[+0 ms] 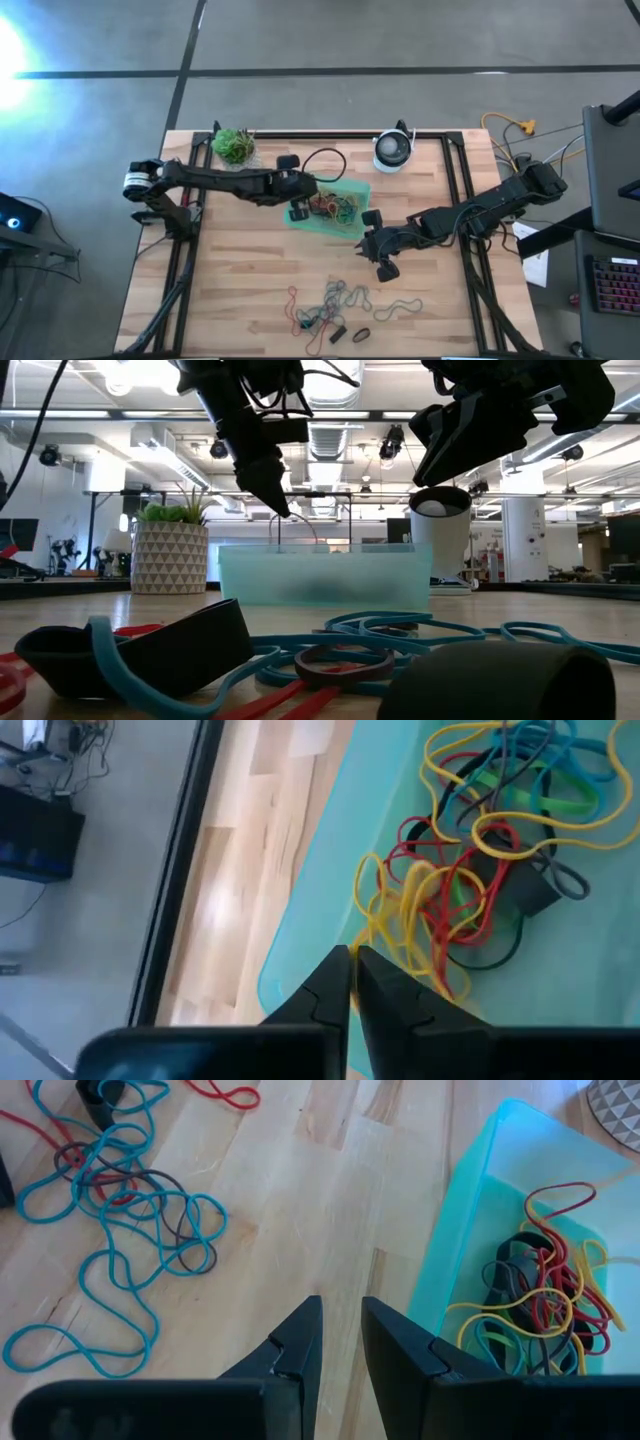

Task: Pick and place rubber bands into bin
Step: Put the yellow rubber band into the green bin, then put the blue rubber band into the green bin

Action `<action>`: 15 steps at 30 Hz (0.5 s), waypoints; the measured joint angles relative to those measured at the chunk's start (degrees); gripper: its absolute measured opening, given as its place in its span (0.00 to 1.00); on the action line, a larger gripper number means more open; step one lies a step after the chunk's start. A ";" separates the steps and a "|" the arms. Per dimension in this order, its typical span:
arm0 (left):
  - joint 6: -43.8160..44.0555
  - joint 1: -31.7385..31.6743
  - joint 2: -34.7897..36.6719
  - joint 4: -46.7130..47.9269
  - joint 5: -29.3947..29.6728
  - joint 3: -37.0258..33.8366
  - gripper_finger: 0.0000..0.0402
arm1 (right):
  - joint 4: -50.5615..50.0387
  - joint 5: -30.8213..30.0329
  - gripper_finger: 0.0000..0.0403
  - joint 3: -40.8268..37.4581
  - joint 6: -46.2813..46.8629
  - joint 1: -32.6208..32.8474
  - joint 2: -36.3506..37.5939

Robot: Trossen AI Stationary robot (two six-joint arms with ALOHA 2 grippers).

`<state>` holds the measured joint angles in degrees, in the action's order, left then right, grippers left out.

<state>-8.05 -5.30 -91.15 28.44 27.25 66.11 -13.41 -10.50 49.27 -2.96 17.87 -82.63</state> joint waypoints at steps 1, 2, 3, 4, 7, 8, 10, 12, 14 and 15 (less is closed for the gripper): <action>0.04 0.00 0.00 -0.04 -0.01 -0.09 0.03 | 0.00 0.00 0.17 -0.02 0.01 0.01 0.00; 0.06 0.02 0.00 -0.08 -0.01 -0.14 0.05 | 0.00 0.00 0.17 -0.04 0.00 0.00 0.00; 0.06 0.00 0.00 -0.08 -0.01 -0.16 0.08 | 0.00 0.00 0.17 -0.06 0.00 0.00 0.00; 0.04 0.00 0.00 -0.12 -0.01 -0.16 0.10 | 0.00 0.00 0.17 -0.10 0.00 0.00 0.00; 0.08 0.00 0.00 -0.80 0.02 -0.18 0.18 | -0.02 0.00 0.17 -0.17 0.00 0.02 -0.01; 0.09 0.00 0.00 -1.01 0.02 -0.16 0.20 | -0.02 0.00 0.17 -0.19 0.00 0.02 0.00; 0.25 0.00 0.00 -0.98 0.02 -0.18 0.23 | 0.00 0.00 0.17 -0.19 0.00 0.02 -0.02; 2.55 0.25 0.00 -0.78 -0.03 -0.18 0.25 | 0.00 0.00 0.17 -0.23 0.07 0.02 0.00; 6.06 0.95 0.24 0.87 -1.78 -0.18 0.25 | 0.04 0.03 0.17 -0.48 1.53 0.02 0.00; 7.51 1.48 0.55 2.29 -3.98 -0.18 0.25 | 0.04 0.06 0.17 -0.70 2.71 0.02 0.00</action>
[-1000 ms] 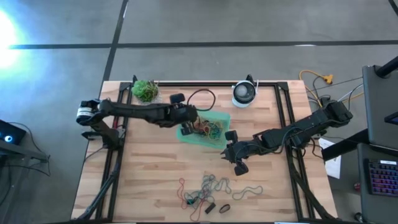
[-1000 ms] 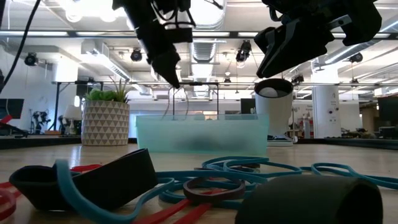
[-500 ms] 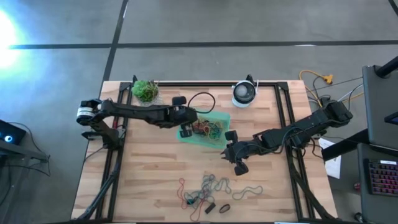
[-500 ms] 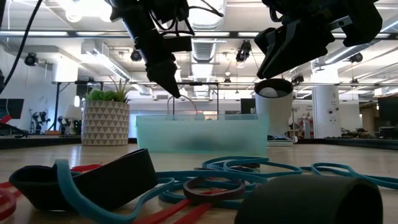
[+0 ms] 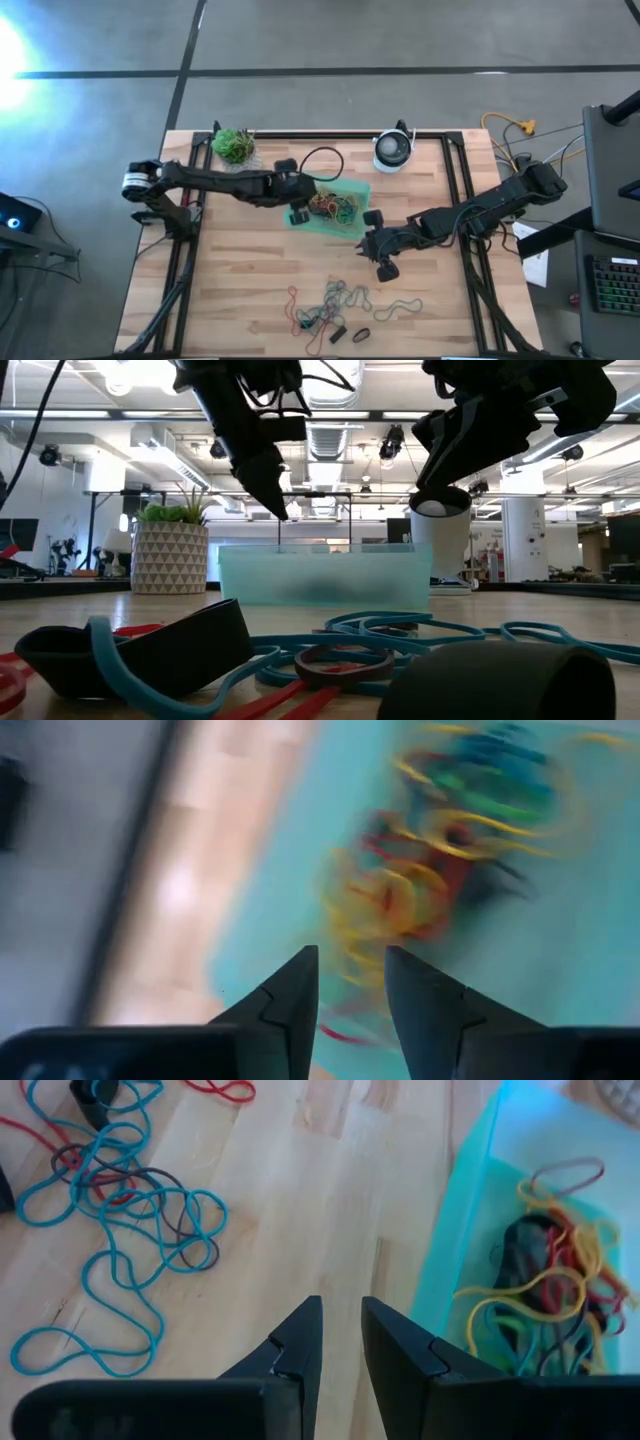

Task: Pick and place rubber bands into bin
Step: Put the blue rubber band into the green bin

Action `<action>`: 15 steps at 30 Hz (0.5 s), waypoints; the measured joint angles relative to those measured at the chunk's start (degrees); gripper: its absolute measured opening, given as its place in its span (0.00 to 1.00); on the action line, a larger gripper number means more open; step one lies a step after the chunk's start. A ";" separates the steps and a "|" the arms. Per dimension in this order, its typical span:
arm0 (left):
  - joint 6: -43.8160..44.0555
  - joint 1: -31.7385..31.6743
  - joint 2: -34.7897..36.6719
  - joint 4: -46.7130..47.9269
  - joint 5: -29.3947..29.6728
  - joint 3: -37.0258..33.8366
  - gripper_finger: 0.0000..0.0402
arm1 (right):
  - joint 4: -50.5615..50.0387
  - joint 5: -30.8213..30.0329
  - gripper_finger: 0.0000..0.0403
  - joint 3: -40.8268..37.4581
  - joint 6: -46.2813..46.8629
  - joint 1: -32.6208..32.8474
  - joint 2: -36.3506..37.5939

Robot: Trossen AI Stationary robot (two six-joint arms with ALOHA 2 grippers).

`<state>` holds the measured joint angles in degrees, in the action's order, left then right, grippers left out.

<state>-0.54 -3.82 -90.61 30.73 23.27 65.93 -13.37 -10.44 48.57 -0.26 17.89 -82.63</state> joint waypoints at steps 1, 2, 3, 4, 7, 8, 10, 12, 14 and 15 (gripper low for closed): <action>1.56 0.66 0.37 1.48 -2.53 0.00 0.25 | -0.02 0.01 0.17 -0.29 1.06 -0.02 -0.02; 3.28 1.47 0.68 2.70 -5.03 0.00 0.25 | -0.03 0.02 0.17 -0.62 1.96 0.00 0.00; 4.97 2.53 0.95 3.87 -6.98 0.00 0.25 | 0.04 0.01 0.17 -1.10 2.74 -0.02 0.00; 6.65 3.87 1.15 5.07 -7.92 -0.02 0.25 | 0.04 0.01 0.17 -1.61 3.09 0.00 0.00; 9.46 9.55 1.30 5.66 -7.41 -0.60 0.25 | 0.48 0.03 0.17 -3.28 3.23 -0.02 -0.02; 9.99 11.76 1.31 5.49 -6.60 -0.91 0.25 | 0.55 0.03 0.17 -3.60 3.30 -0.02 -0.04; 11.26 16.05 1.31 4.51 -4.08 -1.85 0.25 | 1.01 0.03 0.17 -3.82 3.63 -0.02 -0.04; 12.53 20.08 1.31 1.70 -1.13 -3.55 0.25 | 2.61 0.56 0.17 -3.84 4.55 0.04 -0.04; 13.87 23.89 1.31 -1.00 2.71 -5.68 0.25 | 4.75 3.04 0.17 -3.84 3.83 0.21 -0.04; 14.37 25.65 1.31 -3.15 4.60 -6.75 0.25 | 6.13 4.98 0.17 -3.86 2.60 0.39 -0.04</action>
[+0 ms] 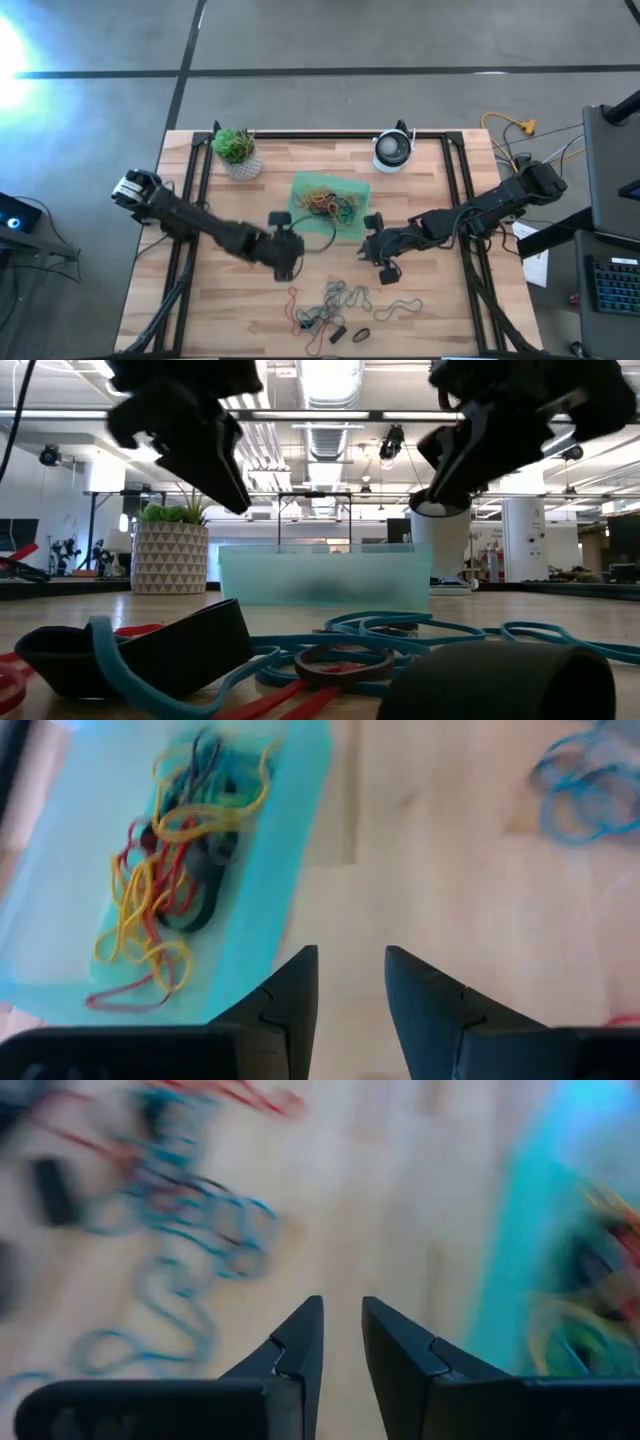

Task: Pick and place rubber bands into bin
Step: Put the blue rubber band into the green bin

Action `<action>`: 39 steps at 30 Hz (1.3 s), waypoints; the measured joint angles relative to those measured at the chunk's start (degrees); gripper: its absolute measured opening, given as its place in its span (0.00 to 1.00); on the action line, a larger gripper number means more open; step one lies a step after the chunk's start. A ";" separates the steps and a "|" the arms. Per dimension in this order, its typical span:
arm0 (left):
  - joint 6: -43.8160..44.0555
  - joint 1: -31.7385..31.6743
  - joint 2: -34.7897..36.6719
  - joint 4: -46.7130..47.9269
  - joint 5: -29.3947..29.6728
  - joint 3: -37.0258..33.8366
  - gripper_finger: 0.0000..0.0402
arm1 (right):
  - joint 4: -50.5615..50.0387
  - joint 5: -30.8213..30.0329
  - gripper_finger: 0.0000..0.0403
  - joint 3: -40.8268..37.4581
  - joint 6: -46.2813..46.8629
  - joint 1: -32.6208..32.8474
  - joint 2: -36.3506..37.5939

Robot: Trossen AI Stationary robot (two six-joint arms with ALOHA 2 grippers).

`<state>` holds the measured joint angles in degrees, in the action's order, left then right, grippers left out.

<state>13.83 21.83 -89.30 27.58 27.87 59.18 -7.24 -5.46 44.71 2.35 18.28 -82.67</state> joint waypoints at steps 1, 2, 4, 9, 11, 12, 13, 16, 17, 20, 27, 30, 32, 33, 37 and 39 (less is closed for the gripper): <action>0.52 1.55 0.00 -2.39 1.91 -1.14 0.26 | 1.72 2.25 0.17 -0.04 -1.49 0.32 -0.24; 0.84 2.96 0.06 -4.56 3.58 -2.42 0.26 | 3.37 4.21 0.17 -0.04 -2.97 0.74 -0.67; 0.97 5.13 0.07 -8.90 6.24 -4.89 0.26 | 5.48 7.72 0.17 -0.06 -5.49 1.90 -1.69; 2.45 7.67 0.07 -17.15 7.83 -10.61 0.26 | 11.69 10.26 0.17 0.00 -7.25 5.06 -6.82; 2.76 7.65 0.07 -17.02 8.22 -11.33 0.26 | 12.81 10.17 0.17 0.39 -7.10 6.40 -9.42; 2.77 7.63 0.07 -17.18 8.34 -11.48 0.26 | 12.76 9.98 0.17 0.86 -7.06 6.92 -10.85; 2.73 7.63 0.07 -17.16 8.82 -11.64 0.26 | 12.90 9.97 0.17 1.58 -7.04 7.34 -12.18; 1.96 7.52 0.16 -17.15 10.47 -11.76 0.26 | 13.01 7.75 0.17 3.91 -7.05 8.13 -15.73; 1.75 7.52 0.20 -17.13 10.83 -11.76 0.26 | 13.21 6.68 0.17 4.94 -7.13 8.21 -16.86; 0.83 7.52 0.20 -16.86 11.68 -11.85 0.26 | 13.05 4.59 0.17 7.70 -8.50 8.33 -19.71; 0.89 7.52 0.22 -16.71 11.68 -12.54 0.26 | 8.19 3.83 0.17 12.12 -10.32 8.36 -22.65; 0.89 7.47 0.22 -16.57 11.70 -12.72 0.26 | 8.63 3.79 0.17 12.49 -10.47 8.36 -23.73; 0.89 7.43 0.23 -16.64 11.70 -12.72 0.26 | 9.36 3.78 0.17 12.46 -10.18 8.33 -24.42; 0.89 7.43 0.24 -16.61 11.72 -12.72 0.26 | 9.22 3.77 0.17 12.40 -10.13 8.33 -24.59; 0.92 7.43 0.24 -16.69 11.93 -12.74 0.26 | 9.52 2.42 0.17 12.35 -10.01 8.22 -25.03; 0.94 7.41 0.26 -16.90 11.94 -12.74 0.26 | 9.56 2.30 0.17 12.35 -9.97 8.07 -25.06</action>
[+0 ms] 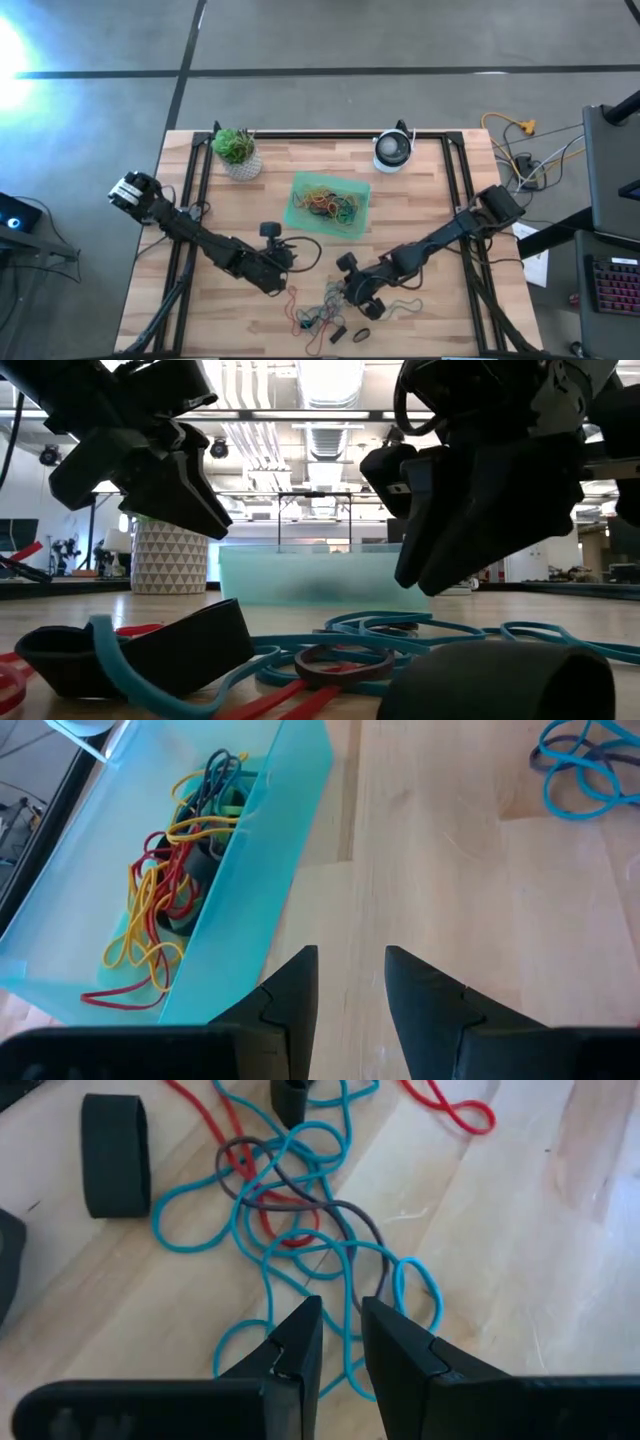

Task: Pick and place rubber bands into bin
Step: Put the blue rubber band into the green bin

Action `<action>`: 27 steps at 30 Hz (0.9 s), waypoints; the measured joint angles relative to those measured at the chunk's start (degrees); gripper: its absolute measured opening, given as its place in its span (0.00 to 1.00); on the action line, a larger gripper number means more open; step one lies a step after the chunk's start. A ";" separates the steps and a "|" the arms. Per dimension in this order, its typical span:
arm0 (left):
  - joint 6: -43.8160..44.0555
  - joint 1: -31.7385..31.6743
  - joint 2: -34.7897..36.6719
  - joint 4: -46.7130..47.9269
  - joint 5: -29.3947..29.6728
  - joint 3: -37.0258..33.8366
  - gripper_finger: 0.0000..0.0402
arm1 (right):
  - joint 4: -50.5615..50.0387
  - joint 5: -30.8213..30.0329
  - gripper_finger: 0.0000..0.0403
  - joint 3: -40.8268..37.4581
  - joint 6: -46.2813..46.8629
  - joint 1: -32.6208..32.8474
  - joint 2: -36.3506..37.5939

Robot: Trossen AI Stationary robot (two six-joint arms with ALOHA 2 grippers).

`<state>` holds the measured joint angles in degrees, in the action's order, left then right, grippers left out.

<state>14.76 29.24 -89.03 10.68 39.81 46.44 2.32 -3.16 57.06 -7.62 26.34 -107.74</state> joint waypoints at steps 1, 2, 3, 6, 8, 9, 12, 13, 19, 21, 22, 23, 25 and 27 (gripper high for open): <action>0.00 0.00 0.00 0.00 0.02 -0.04 0.26 | -0.02 -0.04 0.17 0.00 0.11 -0.09 -0.06; 0.02 0.00 0.00 -0.08 0.03 -0.04 0.26 | -0.20 -0.05 0.17 -0.02 0.32 -0.16 -0.13; 0.02 0.00 0.00 -0.14 0.04 -0.04 0.26 | -0.37 -0.04 0.17 -0.07 0.47 -0.27 -0.15; 0.02 0.00 0.00 -0.17 0.04 -0.04 0.26 | -0.34 -0.04 0.17 -0.09 0.77 -0.54 -0.16; 0.02 0.00 0.00 -0.15 0.04 -0.04 0.26 | -0.39 -0.04 0.17 -0.13 0.79 -0.76 -0.16; 0.02 0.00 0.00 -0.15 0.04 -0.04 0.26 | -0.43 -0.04 0.17 -0.17 1.02 -0.89 -0.16; 0.02 0.00 -0.01 -0.15 0.04 -0.07 0.26 | -0.46 -0.04 0.17 -0.57 1.27 -1.08 -0.16; 0.02 0.00 0.00 -0.16 0.04 -0.07 0.26 | -0.49 -0.02 0.17 -0.74 1.43 -1.12 -0.16; 0.02 0.00 0.00 -0.17 0.07 -0.09 0.26 | -0.47 -0.02 0.17 -1.05 1.67 -1.13 -0.16; 0.02 0.00 0.00 -0.17 0.07 -0.10 0.26 | -0.38 -0.02 0.17 -1.09 1.67 -1.13 -0.16; 0.02 0.00 0.00 -0.17 0.07 -0.11 0.26 | -0.35 -0.02 0.17 -1.16 1.68 -1.13 -0.16; 0.02 0.00 0.00 -0.17 0.07 -0.11 0.26 | -0.38 -0.02 0.17 -1.26 1.86 -1.13 -0.16; 0.02 0.00 0.00 -0.18 0.07 -0.11 0.26 | -0.36 0.00 0.17 -1.38 2.07 -1.13 -0.16; 0.02 0.00 0.00 -0.22 0.09 -0.11 0.26 | -0.05 -0.02 0.17 -1.55 2.08 -1.13 -0.16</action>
<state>14.79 29.23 -89.03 10.46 39.90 46.33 2.28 -3.18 55.51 -5.54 25.21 -107.90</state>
